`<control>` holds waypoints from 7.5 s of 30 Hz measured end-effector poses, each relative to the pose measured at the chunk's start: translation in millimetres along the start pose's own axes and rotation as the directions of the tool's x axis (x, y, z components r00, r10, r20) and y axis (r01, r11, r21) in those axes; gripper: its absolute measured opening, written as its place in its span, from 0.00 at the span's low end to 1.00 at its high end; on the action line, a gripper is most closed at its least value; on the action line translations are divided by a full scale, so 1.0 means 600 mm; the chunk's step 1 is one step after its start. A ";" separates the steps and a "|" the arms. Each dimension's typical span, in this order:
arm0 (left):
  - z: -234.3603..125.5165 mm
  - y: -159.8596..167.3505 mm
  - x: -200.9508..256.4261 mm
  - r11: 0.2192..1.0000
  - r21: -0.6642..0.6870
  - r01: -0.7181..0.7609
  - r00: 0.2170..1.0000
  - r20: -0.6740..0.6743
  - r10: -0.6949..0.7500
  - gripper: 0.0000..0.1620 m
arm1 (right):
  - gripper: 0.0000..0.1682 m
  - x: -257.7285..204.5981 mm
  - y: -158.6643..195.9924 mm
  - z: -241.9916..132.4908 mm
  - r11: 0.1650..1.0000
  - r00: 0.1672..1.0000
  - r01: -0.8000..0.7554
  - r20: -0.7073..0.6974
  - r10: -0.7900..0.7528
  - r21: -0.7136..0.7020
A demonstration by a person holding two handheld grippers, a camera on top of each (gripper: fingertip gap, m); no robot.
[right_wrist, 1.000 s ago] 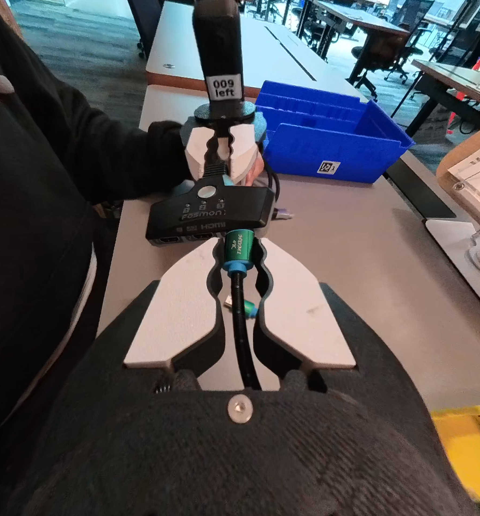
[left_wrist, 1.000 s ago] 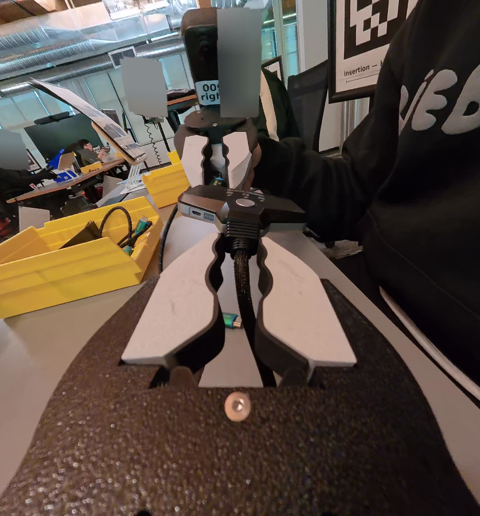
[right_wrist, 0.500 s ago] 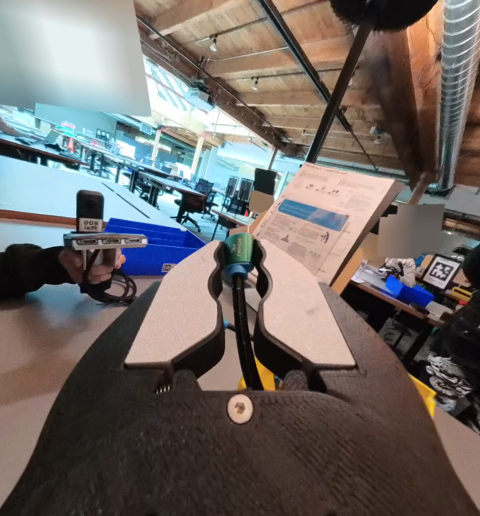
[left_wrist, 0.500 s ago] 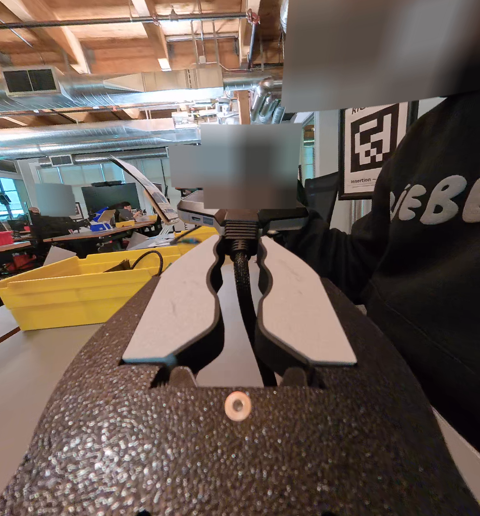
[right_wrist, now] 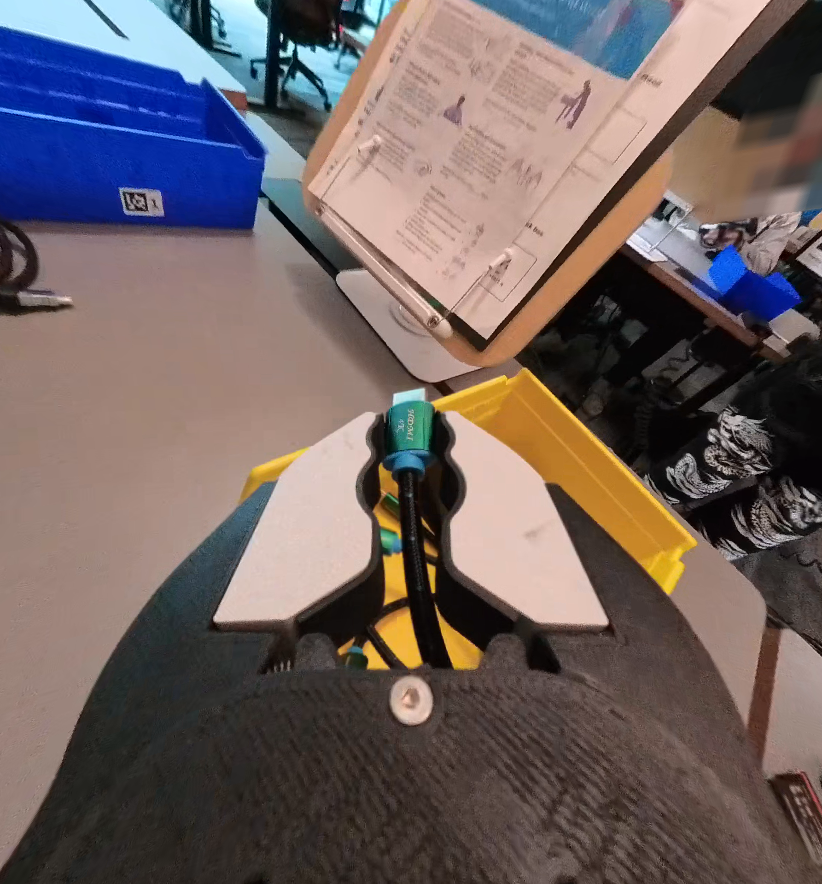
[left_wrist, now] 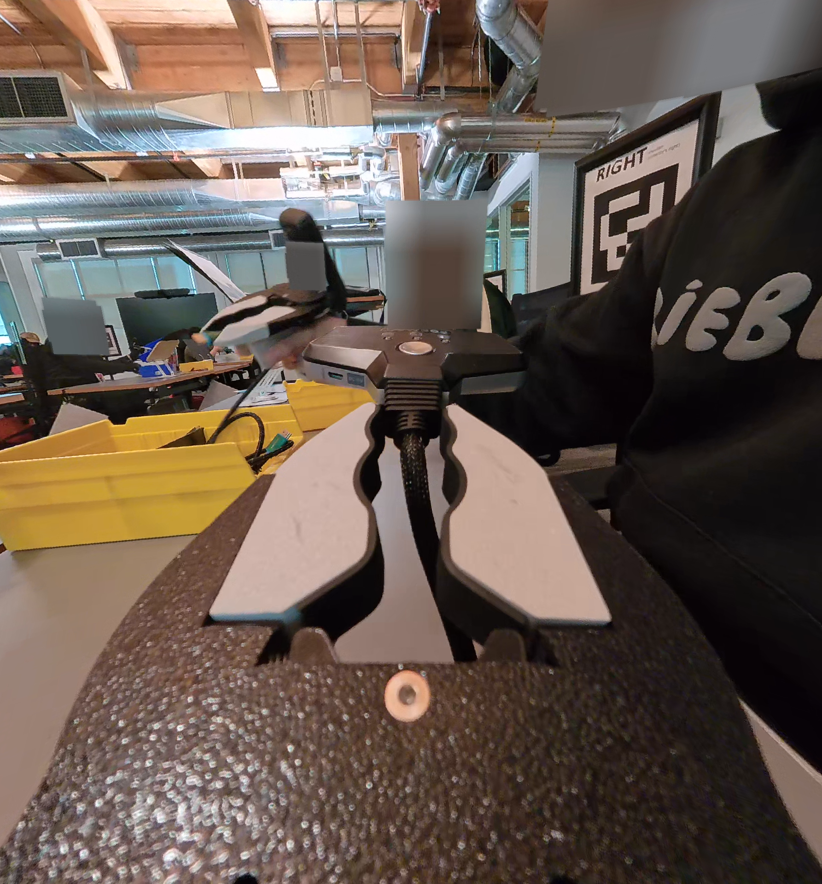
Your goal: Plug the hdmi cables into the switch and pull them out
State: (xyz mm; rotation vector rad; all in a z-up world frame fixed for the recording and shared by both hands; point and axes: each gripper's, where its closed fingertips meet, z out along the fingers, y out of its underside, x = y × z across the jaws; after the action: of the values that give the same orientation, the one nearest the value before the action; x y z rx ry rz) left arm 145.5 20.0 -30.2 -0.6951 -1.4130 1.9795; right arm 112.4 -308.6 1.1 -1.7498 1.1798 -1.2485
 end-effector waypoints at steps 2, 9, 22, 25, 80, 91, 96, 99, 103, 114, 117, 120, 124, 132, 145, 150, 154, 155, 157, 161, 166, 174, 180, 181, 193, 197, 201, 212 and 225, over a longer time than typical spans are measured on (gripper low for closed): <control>-0.001 -0.002 0.001 1.000 0.005 -0.003 1.000 0.000 0.003 0.13 | 0.12 0.016 0.007 0.026 0.999 0.997 0.043 -0.067 -0.044 -0.014; -0.002 -0.005 0.003 1.000 0.018 0.001 1.000 -0.008 -0.001 0.13 | 0.14 -0.036 0.155 0.098 0.848 0.986 0.160 0.042 -0.161 -0.505; -0.007 -0.017 -0.001 0.999 0.053 -0.010 1.000 0.017 0.009 0.13 | 0.53 -0.077 0.014 0.030 0.871 0.941 -0.301 0.026 0.336 -0.389; -0.004 -0.018 -0.004 0.998 0.047 -0.033 0.999 0.037 0.031 0.13 | 0.53 -0.163 -0.055 0.023 0.858 0.832 -0.464 0.224 0.508 -0.222; -0.010 0.042 -0.106 0.933 -0.311 -0.180 0.854 0.422 0.305 0.28 | 0.14 0.198 -0.066 -0.012 0.855 0.895 -0.438 -0.221 0.387 -0.277; -0.017 0.026 -0.108 0.964 -0.225 -0.142 0.866 0.443 0.231 0.27 | 0.14 0.217 -0.180 -0.077 0.946 0.903 -0.313 -0.335 0.268 -0.087; -0.013 0.033 -0.106 0.961 -0.241 -0.135 0.872 0.431 0.230 0.27 | 0.14 0.228 -0.240 -0.099 0.970 0.891 -0.234 -0.387 0.238 0.059; -0.012 0.035 -0.105 0.961 -0.242 -0.133 0.876 0.426 0.228 0.27 | 0.14 0.248 -0.254 -0.088 0.979 0.883 -0.190 -0.423 0.204 0.076; -0.014 0.041 -0.107 0.959 -0.257 -0.121 0.875 0.429 0.225 0.27 | 0.14 0.246 -0.280 -0.060 0.979 0.912 -0.112 -0.373 0.170 0.171; -0.006 0.050 -0.099 0.960 -0.261 -0.098 0.897 0.394 0.199 0.27 | 0.14 0.297 -0.325 -0.054 0.951 0.839 0.008 -0.520 0.162 0.309; -0.003 0.055 -0.096 0.958 -0.271 -0.097 0.903 0.381 0.200 0.27 | 0.14 0.338 -0.315 -0.059 0.943 0.791 0.017 -0.582 0.191 0.332; 0.002 0.059 -0.091 0.956 -0.276 -0.095 0.911 0.363 0.196 0.27 | 0.14 0.365 -0.289 -0.035 0.959 0.762 0.017 -0.624 0.171 0.284; 0.004 0.066 -0.089 0.951 -0.295 -0.094 0.916 0.348 0.199 0.27 | 0.14 0.371 -0.259 0.013 0.981 0.737 0.039 -0.669 0.100 0.190; 0.004 0.069 -0.086 0.950 -0.299 -0.088 0.921 0.338 0.192 0.27 | 0.14 0.382 -0.302 -0.028 0.965 0.676 0.138 -0.733 0.073 0.224; 0.014 0.077 -0.073 0.949 -0.305 -0.075 0.942 0.291 0.168 0.27 | 0.14 0.312 -0.296 -0.102 0.974 0.819 0.035 -0.564 0.101 0.224; 0.010 0.074 -0.075 0.956 -0.287 -0.060 0.942 0.299 0.149 0.26 | 0.14 0.247 -0.123 0.000 0.976 0.915 0.075 -0.374 -0.150 -0.206; 0.008 0.075 -0.076 0.956 -0.288 -0.054 0.942 0.303 0.145 0.26 | 0.14 0.202 0.008 0.051 0.733 0.867 0.314 -0.133 -0.481 -0.603; 0.008 0.076 -0.075 0.956 -0.288 -0.052 0.944 0.299 0.141 0.26 | 0.14 0.194 0.035 0.061 0.635 0.826 0.392 -0.051 -0.562 -0.665; 0.011 0.078 -0.072 0.955 -0.292 -0.050 0.948 0.287 0.137 0.26 | 0.14 0.175 0.089 0.081 0.492 0.785 0.469 0.091 -0.613 -0.733; 0.014 0.083 -0.068 0.950 -0.307 -0.049 0.953 0.271 0.137 0.26 | 0.14 0.161 0.146 0.124 0.461 0.813 0.446 0.133 -0.567 -0.767; 0.016 0.087 -0.062 0.946 -0.321 -0.050 0.958 0.253 0.137 0.26 | 0.34 0.135 0.145 0.171 0.605 0.908 0.334 0.072 -0.414 -0.723; 0.028 0.094 -0.046 0.934 -0.351 -0.062 0.970 0.198 0.139 0.26 | 0.43 0.101 0.102 0.160 0.777 0.978 0.166 0.002 -0.207 -0.607; 0.027 0.102 -0.045 0.924 -0.376 -0.076 0.970 0.185 0.155 0.26 | 0.39 0.087 0.100 0.117 0.782 0.964 0.174 -0.058 -0.259 -0.599; 0.026 0.102 -0.046 0.925 -0.373 -0.069 0.970 0.190 0.149 0.26 | 0.38 0.073 0.110 0.112 0.772 0.969 0.185 -0.016 -0.245 -0.608; 0.023 0.114 -0.048 0.919 -0.392 -0.050 0.973 0.189 0.133 0.26 | 0.10 0.100 0.129 0.141 0.744 0.904 0.283 -0.090 -0.417 -0.605; 0.024 0.110 -0.046 0.923 -0.382 -0.046 0.975 0.184 0.125 0.26 | 0.10 0.075 0.157 0.167 0.773 0.974 0.154 -0.039 -0.225 -0.616; 0.024 0.109 -0.044 0.923 -0.382 -0.050 0.975 0.180 0.128 0.26 | 0.19 0.122 0.116 0.159 0.848 0.956 0.047 -0.222 -0.191 -0.528; 0.028 0.111 -0.038 0.917 -0.393 -0.060 0.978 0.160 0.133 0.26 | 0.18 0.080 0.111 0.094 0.844 0.942 0.036 -0.263 -0.207 -0.535; 0.015 0.154 -0.141 0.865 -0.497 0.068 0.790 0.556 0.258 0.39 | 0.55 -0.096 0.158 -0.165 0.856 0.697 -0.485 -0.511 0.503 0.182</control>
State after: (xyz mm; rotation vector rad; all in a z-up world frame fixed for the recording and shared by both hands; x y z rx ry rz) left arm 181.0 -70.3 -109.8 -0.3288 -2.3835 2.0245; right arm -15.9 -291.1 -71.7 -0.9350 1.7970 -1.4374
